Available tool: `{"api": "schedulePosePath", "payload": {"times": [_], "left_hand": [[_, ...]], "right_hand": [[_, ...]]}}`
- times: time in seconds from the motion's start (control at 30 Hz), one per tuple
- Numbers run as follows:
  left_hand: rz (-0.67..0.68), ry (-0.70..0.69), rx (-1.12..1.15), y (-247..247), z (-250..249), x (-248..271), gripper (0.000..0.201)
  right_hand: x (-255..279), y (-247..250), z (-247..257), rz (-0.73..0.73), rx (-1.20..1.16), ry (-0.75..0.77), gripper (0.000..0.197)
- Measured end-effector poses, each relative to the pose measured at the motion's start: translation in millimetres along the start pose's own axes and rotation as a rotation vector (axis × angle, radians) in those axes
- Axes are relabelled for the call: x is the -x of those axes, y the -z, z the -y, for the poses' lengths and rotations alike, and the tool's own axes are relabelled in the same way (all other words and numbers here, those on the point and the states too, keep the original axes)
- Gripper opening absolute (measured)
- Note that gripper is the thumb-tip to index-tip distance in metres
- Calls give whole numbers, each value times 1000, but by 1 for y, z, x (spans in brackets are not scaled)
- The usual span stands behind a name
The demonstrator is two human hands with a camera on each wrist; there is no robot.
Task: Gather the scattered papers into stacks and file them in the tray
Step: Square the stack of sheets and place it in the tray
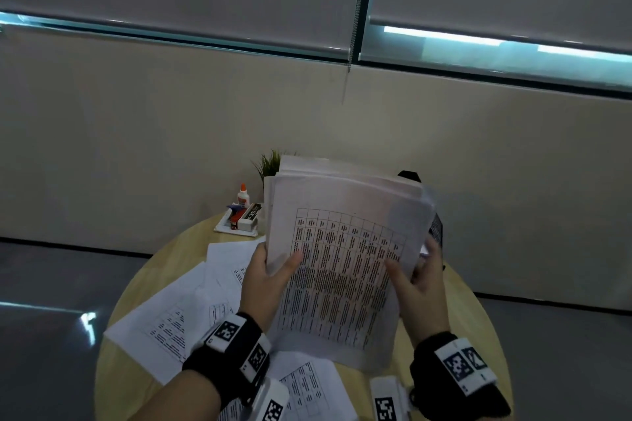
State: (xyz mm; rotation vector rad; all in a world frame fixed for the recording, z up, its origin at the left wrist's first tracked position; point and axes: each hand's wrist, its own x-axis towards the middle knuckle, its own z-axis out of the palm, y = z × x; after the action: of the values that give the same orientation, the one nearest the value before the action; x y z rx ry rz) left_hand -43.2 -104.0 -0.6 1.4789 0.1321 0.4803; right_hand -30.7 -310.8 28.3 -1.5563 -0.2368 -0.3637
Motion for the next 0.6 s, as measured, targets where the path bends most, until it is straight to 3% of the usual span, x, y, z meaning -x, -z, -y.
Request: {"api": "schedulePosePath", "payload": {"times": [0.13, 0.3, 0.37, 0.47, 0.53, 0.6], "left_hand": [[36, -41, 1, 4, -2, 2, 48], [67, -72, 27, 13, 0, 1, 40], [62, -105, 57, 13, -2, 2, 51], [67, -127, 113, 9, -12, 2, 36], [60, -157, 150, 7, -20, -1, 36], [52, -220, 169, 5, -30, -4, 51]], "right_hand": [[-16, 8, 26, -44, 147, 268, 86], [-28, 17, 55, 49, 675, 613, 70], [-27, 17, 61, 51, 768, 641, 54], [-29, 20, 58, -28, 701, 666, 37], [-30, 21, 55, -53, 594, 635, 40], [-28, 20, 52, -6, 418, 477, 51]]}}
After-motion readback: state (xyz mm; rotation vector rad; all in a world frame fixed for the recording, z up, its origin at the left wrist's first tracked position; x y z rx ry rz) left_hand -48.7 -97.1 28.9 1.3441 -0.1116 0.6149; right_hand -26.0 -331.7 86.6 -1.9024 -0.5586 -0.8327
